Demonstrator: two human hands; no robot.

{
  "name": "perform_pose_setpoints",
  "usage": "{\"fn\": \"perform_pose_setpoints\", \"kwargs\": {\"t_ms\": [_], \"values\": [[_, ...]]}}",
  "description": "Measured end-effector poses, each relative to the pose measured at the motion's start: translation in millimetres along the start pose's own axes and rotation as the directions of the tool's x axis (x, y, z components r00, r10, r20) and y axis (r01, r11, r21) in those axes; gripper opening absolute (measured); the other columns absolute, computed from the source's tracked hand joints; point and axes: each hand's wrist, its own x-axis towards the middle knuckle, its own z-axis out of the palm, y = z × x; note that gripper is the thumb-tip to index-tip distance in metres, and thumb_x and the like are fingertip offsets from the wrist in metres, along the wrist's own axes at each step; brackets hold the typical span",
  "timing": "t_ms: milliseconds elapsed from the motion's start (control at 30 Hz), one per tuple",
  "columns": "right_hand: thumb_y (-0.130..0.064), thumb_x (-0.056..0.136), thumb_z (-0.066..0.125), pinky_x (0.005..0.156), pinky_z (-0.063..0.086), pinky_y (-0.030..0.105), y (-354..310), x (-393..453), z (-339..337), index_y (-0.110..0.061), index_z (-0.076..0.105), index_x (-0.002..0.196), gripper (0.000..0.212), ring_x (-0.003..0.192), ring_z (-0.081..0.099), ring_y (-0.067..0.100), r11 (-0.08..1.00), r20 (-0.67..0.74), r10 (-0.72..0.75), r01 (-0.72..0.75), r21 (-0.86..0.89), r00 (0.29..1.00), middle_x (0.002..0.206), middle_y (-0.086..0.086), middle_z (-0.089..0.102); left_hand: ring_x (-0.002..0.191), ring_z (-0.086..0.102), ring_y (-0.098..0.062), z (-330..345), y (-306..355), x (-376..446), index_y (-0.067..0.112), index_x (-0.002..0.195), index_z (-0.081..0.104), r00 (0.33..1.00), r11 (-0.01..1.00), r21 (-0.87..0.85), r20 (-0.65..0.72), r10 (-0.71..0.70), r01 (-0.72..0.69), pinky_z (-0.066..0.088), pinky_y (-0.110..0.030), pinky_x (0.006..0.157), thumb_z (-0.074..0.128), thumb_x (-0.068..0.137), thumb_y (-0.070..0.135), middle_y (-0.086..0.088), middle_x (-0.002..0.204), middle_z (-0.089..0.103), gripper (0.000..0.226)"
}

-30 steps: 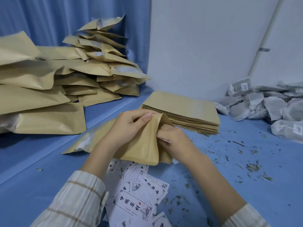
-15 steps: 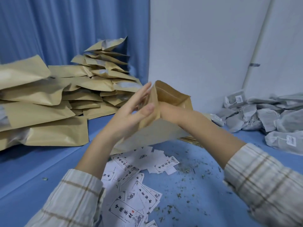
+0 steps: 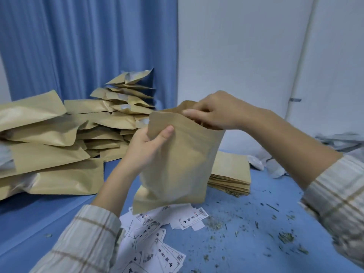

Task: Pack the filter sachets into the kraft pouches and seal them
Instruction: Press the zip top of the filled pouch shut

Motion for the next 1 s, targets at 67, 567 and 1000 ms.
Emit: {"fn": "perform_pose_setpoints", "kwargs": {"t_ms": [67, 567, 1000], "values": [[-0.086, 0.071, 0.024, 0.057, 0.039, 0.031, 10.4, -11.5, -17.3, -0.018, 0.066, 0.066, 0.08, 0.06, 0.051, 0.011, 0.999, -0.055, 0.03, -0.028, 0.026, 0.998, 0.061, -0.004, 0.061, 0.075, 0.066, 0.004, -1.6, 4.7, 2.6, 0.025, 0.086, 0.067, 0.998, 0.996, -0.08, -0.047, -0.031, 0.027, 0.049, -0.011, 0.064, 0.06, 0.084, 0.032, 0.018, 0.077, 0.072, 0.01], [-0.049, 0.054, 0.081, 0.048, 0.029, 0.01, 51.1, -52.5, 8.6, -0.02, 0.065, 0.058, 0.033, 0.054, 0.041, -0.001, 0.823, -0.209, 0.247, -0.091, 0.561, 0.946, 0.053, -0.014, 0.048, 0.077, 0.071, -0.012, -10.4, 7.1, -10.6, 0.014, 0.093, 0.067, 0.965, 0.908, -0.337, 0.004, -0.264, 0.25, 0.055, -0.021, 0.06, 0.06, 0.074, 0.037, 0.001, 0.084, 0.074, 0.031], [-0.035, 0.067, 0.08, 0.064, 0.04, -0.001, 69.7, -53.9, 31.4, -0.036, 0.069, 0.075, 0.014, 0.075, 0.057, -0.014, 0.838, -0.116, 0.294, -0.198, 0.508, 0.949, 0.072, -0.027, 0.066, 0.095, 0.069, -0.012, 9.3, -15.3, -13.6, 0.023, 0.108, 0.067, 0.902, 0.854, -0.388, -0.113, -0.416, 0.346, 0.053, -0.03, 0.081, 0.067, 0.07, 0.048, 0.004, 0.101, 0.073, 0.045]]}}
